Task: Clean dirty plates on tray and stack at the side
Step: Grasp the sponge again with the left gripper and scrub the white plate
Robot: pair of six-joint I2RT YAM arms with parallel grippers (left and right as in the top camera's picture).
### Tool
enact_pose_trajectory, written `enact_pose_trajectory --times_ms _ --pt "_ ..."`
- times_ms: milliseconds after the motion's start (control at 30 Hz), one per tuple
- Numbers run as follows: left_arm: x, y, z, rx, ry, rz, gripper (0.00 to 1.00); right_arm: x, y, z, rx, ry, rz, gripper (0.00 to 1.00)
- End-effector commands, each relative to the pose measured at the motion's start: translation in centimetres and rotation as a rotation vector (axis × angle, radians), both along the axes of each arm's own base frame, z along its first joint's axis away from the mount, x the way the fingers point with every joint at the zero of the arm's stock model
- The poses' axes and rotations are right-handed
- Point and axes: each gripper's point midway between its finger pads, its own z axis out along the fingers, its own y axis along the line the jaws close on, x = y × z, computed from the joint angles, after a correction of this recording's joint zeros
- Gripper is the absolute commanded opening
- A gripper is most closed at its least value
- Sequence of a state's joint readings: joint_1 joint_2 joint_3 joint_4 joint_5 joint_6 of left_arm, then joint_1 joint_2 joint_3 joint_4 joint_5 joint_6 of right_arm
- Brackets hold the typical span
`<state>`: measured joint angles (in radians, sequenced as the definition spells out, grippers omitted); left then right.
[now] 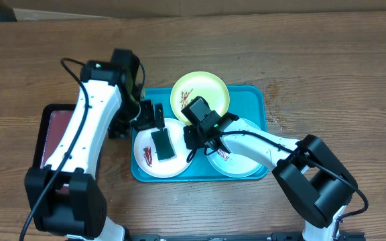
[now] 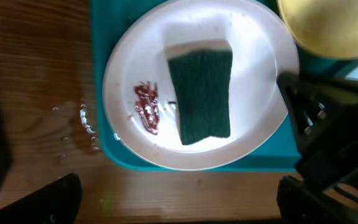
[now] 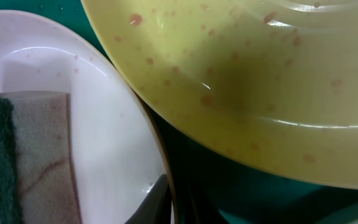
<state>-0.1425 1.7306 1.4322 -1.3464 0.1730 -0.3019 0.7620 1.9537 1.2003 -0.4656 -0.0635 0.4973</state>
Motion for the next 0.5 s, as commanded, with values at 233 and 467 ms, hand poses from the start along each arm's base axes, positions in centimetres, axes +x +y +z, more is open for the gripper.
enact_pose_trajectory --times_ms 233,467 --pt "-1.6 -2.0 -5.0 -0.121 0.04 -0.012 0.65 -0.6 0.7 -0.1 0.037 0.024 0.02 0.1" --pt "-1.2 -1.8 -6.4 -0.102 0.027 0.081 0.73 -0.6 0.7 -0.1 0.037 0.023 0.02 0.11"
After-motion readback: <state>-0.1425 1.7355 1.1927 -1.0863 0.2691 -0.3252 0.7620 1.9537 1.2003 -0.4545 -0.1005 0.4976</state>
